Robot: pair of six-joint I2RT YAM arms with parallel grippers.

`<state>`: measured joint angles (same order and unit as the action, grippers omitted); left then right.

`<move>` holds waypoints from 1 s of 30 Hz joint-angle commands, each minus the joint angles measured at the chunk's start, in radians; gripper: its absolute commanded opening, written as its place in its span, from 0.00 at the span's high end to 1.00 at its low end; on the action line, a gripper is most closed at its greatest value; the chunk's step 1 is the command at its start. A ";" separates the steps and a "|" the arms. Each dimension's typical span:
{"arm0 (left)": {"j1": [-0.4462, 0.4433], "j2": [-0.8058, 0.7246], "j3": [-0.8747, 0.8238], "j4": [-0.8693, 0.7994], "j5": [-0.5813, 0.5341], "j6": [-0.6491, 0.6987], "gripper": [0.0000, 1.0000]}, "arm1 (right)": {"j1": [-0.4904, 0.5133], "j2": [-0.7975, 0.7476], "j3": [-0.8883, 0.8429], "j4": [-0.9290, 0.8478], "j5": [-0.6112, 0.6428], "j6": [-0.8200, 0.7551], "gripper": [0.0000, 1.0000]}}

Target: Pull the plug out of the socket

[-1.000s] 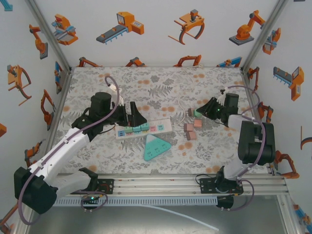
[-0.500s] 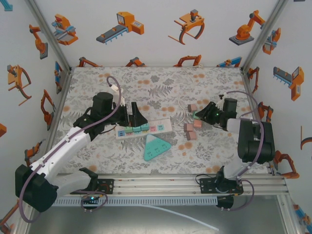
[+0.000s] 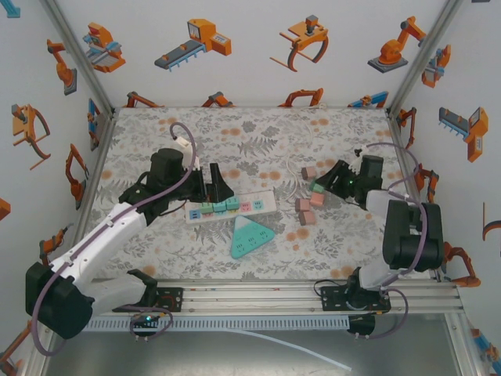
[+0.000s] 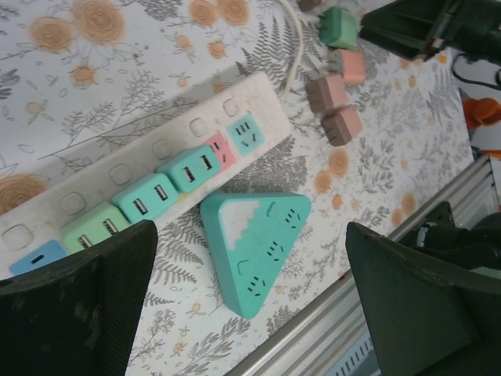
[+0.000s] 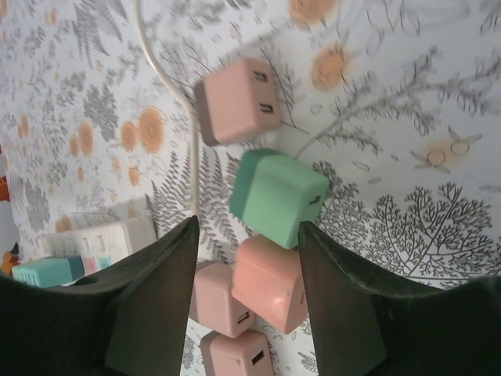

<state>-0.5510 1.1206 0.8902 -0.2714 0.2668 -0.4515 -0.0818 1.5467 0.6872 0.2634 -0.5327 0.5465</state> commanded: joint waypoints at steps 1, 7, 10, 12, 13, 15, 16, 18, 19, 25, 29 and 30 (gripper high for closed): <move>0.005 -0.030 0.030 -0.054 -0.099 -0.005 0.03 | 0.027 -0.082 0.107 -0.029 0.023 -0.100 0.49; 0.068 -0.049 0.015 -0.080 -0.167 -0.066 0.03 | 0.190 -0.115 0.267 -0.088 0.013 -0.315 0.49; 0.148 -0.064 -0.016 -0.087 -0.168 -0.137 0.03 | 0.304 -0.105 0.334 -0.092 -0.013 -0.467 0.49; 0.192 -0.067 -0.023 -0.123 -0.187 -0.172 0.03 | 0.376 -0.093 0.368 -0.104 -0.047 -0.584 0.49; 0.210 -0.064 -0.022 -0.147 -0.196 -0.184 0.03 | 0.407 -0.086 0.380 -0.111 -0.068 -0.640 0.49; 0.247 -0.055 -0.020 -0.207 -0.202 -0.201 0.03 | 0.472 -0.066 0.402 -0.130 -0.131 -0.781 0.49; 0.263 -0.051 -0.021 -0.225 -0.201 -0.206 0.03 | 0.503 -0.053 0.410 -0.144 -0.168 -0.846 0.49; 0.288 -0.041 -0.023 -0.244 -0.199 -0.210 0.03 | 0.554 -0.026 0.433 -0.179 -0.224 -0.964 0.49; 0.298 -0.035 -0.025 -0.248 -0.200 -0.209 0.02 | 0.580 -0.008 0.450 -0.217 -0.235 -1.024 0.48; 0.344 0.027 -0.035 -0.282 -0.206 -0.190 0.03 | 0.714 0.123 0.581 -0.478 -0.277 -1.359 0.47; 0.351 0.076 -0.049 -0.279 -0.191 -0.172 0.06 | 0.760 0.218 0.657 -0.589 -0.272 -1.440 0.47; 0.351 0.091 -0.053 -0.277 -0.181 -0.170 0.08 | 0.765 0.240 0.675 -0.609 -0.276 -1.446 0.47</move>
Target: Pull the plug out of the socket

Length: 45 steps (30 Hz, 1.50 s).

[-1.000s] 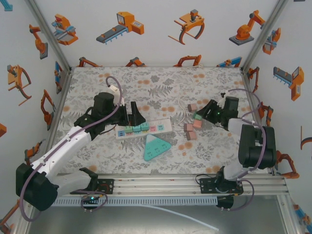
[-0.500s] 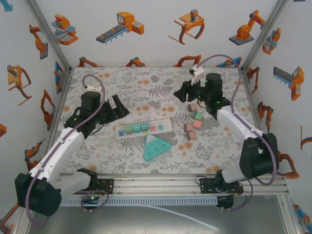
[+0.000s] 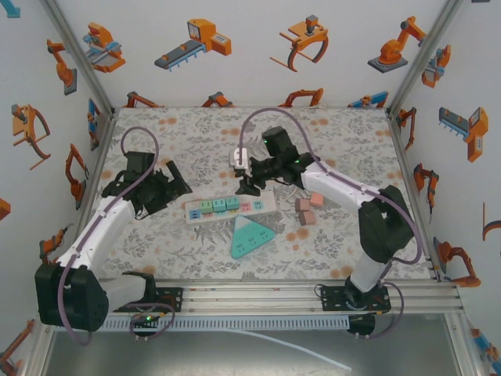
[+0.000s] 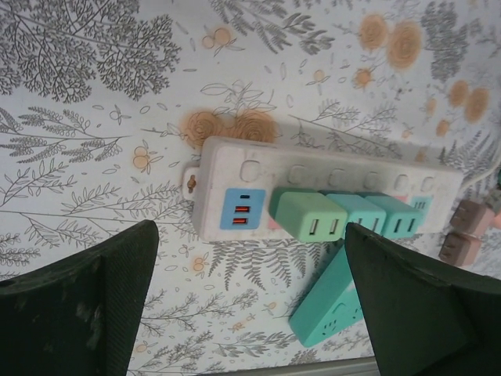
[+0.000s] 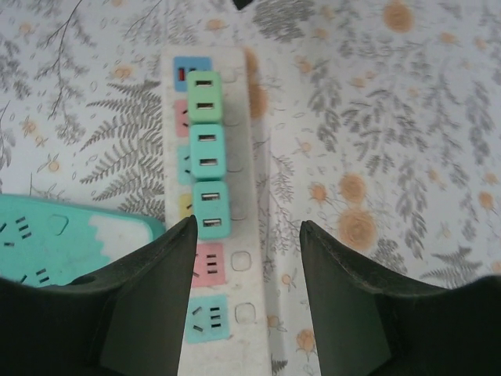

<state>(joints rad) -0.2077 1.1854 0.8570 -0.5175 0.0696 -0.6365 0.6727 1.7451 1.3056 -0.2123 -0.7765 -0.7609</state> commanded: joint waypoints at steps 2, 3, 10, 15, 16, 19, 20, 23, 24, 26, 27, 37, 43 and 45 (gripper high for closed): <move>0.010 0.058 -0.024 -0.026 0.037 0.022 0.11 | 0.021 0.085 0.080 -0.160 -0.038 -0.148 0.48; 0.010 0.074 -0.023 -0.026 0.048 0.023 0.12 | 0.026 0.105 0.094 -0.181 -0.037 -0.161 0.48; 0.012 0.158 -0.045 0.033 0.086 0.028 0.22 | 0.054 0.188 0.127 -0.198 0.005 -0.186 0.50; 0.010 0.219 -0.066 0.081 0.112 0.045 0.30 | 0.056 0.231 0.149 -0.196 0.007 -0.184 0.57; 0.010 0.228 -0.067 0.083 0.121 0.047 0.34 | 0.056 0.235 0.152 -0.197 0.004 -0.184 0.58; 0.007 0.245 -0.075 0.090 0.132 0.047 0.44 | 0.056 0.237 0.153 -0.196 -0.003 -0.184 0.63; 0.008 0.247 -0.079 0.093 0.137 0.046 0.46 | 0.056 0.237 0.153 -0.196 -0.003 -0.184 0.64; 0.001 0.256 -0.085 0.097 0.158 0.046 0.51 | 0.056 0.237 0.154 -0.196 -0.008 -0.182 0.68; -0.001 0.259 -0.088 0.096 0.162 0.047 0.52 | 0.056 0.239 0.158 -0.196 -0.011 -0.178 0.70; -0.001 0.268 -0.090 0.083 0.159 0.050 0.54 | 0.056 0.243 0.165 -0.194 -0.017 -0.159 0.72; 0.000 0.274 -0.093 0.076 0.156 0.053 0.54 | 0.056 0.246 0.167 -0.193 -0.017 -0.151 0.73; -0.014 0.334 -0.111 0.041 0.138 0.086 0.55 | 0.056 0.244 0.201 -0.185 -0.037 -0.062 0.78; -0.029 0.336 -0.116 0.024 0.102 0.093 0.55 | 0.056 0.250 0.241 -0.180 -0.062 0.019 0.83; -0.033 0.336 -0.115 0.024 0.097 0.091 0.55 | 0.056 0.251 0.247 -0.179 -0.074 0.023 0.85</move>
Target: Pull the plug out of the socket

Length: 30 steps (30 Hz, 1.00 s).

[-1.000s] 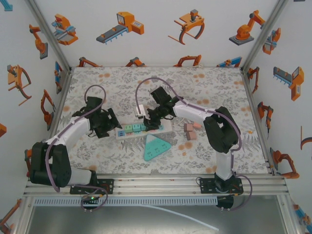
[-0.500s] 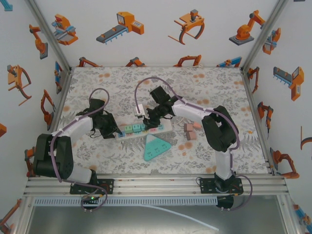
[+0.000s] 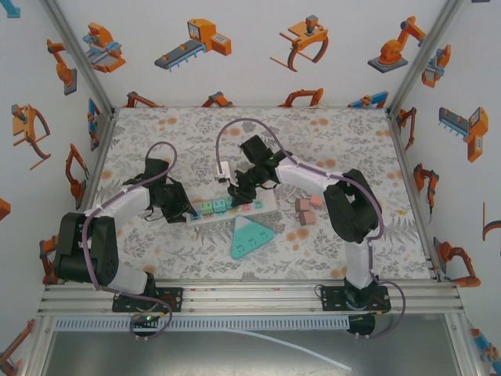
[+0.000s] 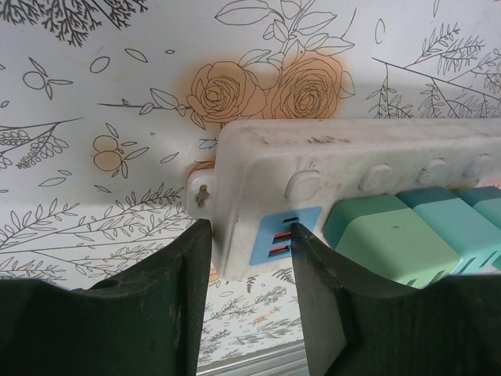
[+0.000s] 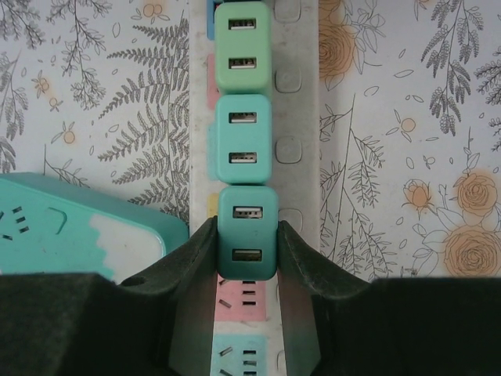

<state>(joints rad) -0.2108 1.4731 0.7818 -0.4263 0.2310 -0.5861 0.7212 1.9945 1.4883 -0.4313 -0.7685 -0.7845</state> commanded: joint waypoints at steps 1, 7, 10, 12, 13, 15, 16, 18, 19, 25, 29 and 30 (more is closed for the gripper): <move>-0.029 0.048 -0.038 -0.070 -0.067 0.040 0.55 | 0.009 -0.002 0.064 0.038 -0.081 0.040 0.86; -0.032 0.047 -0.029 -0.078 -0.084 0.035 0.55 | 0.033 -0.038 0.045 -0.023 -0.032 -0.121 0.86; -0.033 0.043 -0.021 -0.085 -0.090 0.035 0.55 | 0.034 -0.049 0.044 -0.024 -0.041 -0.116 0.86; -0.033 0.035 -0.017 -0.089 -0.091 0.035 0.55 | 0.033 -0.061 0.040 -0.016 -0.041 -0.106 0.87; -0.032 0.030 -0.015 -0.090 -0.092 0.035 0.55 | 0.033 -0.067 0.038 -0.010 -0.038 -0.097 0.86; -0.033 0.014 -0.006 -0.092 -0.091 0.034 0.55 | 0.029 -0.082 0.038 0.000 -0.041 -0.072 0.87; -0.032 0.006 -0.003 -0.094 -0.090 0.034 0.55 | 0.026 -0.089 0.038 0.003 -0.043 -0.060 0.87; -0.033 -0.014 0.008 -0.099 -0.092 0.034 0.55 | 0.019 -0.108 0.030 0.019 -0.047 -0.038 0.87; -0.032 -0.026 0.017 -0.104 -0.094 0.034 0.55 | 0.016 -0.118 0.022 0.028 -0.046 -0.029 0.87; -0.032 -0.141 0.062 -0.144 -0.095 0.037 0.55 | -0.034 -0.200 -0.012 0.110 -0.024 0.129 0.87; -0.035 -0.258 0.086 -0.130 -0.054 0.056 0.52 | -0.086 -0.264 -0.039 0.218 0.072 0.397 0.88; -0.035 -0.287 0.092 -0.119 -0.040 0.064 0.52 | -0.102 -0.275 -0.044 0.243 0.082 0.467 0.87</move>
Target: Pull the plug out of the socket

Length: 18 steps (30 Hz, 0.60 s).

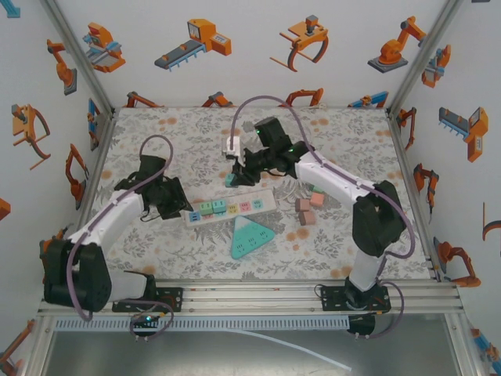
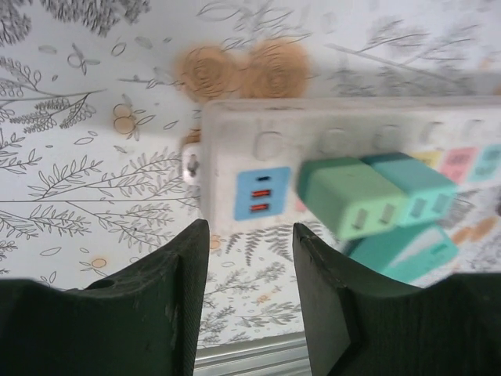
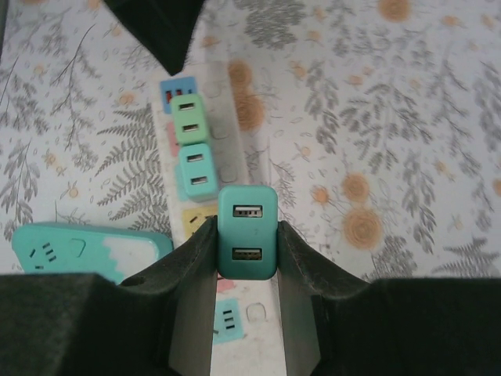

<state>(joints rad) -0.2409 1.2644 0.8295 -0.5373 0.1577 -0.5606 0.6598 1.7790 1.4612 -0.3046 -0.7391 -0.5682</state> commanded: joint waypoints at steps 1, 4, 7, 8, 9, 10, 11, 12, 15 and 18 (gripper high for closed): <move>-0.008 -0.110 0.050 0.007 0.054 0.050 0.51 | -0.062 -0.070 -0.025 0.151 0.063 0.338 0.88; -0.020 -0.192 0.064 0.070 0.120 0.088 0.48 | -0.129 -0.094 -0.054 0.240 0.129 0.571 0.88; -0.039 -0.246 0.076 0.138 0.189 0.094 0.45 | -0.194 -0.105 -0.075 0.266 0.220 0.722 0.88; -0.051 -0.259 0.077 0.158 0.206 0.091 0.44 | -0.217 -0.106 -0.083 0.270 0.266 0.767 0.87; -0.064 -0.267 0.082 0.174 0.220 0.089 0.43 | -0.238 -0.105 -0.091 0.276 0.294 0.812 0.87; -0.080 -0.275 0.085 0.189 0.234 0.089 0.42 | -0.267 -0.103 -0.100 0.290 0.314 0.869 0.88; -0.098 -0.279 0.089 0.202 0.245 0.092 0.41 | -0.297 -0.100 -0.113 0.314 0.326 0.927 0.87; -0.112 -0.284 0.094 0.213 0.255 0.098 0.40 | -0.323 -0.096 -0.128 0.344 0.334 0.987 0.88; -0.163 -0.277 0.105 0.236 0.290 0.125 0.31 | -0.409 -0.075 -0.187 0.460 0.348 1.144 0.89; -0.200 -0.236 0.112 0.230 0.323 0.151 0.23 | -0.483 -0.030 -0.228 0.523 0.371 1.209 0.89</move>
<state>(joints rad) -0.4160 1.0035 0.9115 -0.3340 0.4179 -0.4587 0.2207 1.7130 1.2602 0.0902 -0.4213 0.4610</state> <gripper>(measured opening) 0.762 0.332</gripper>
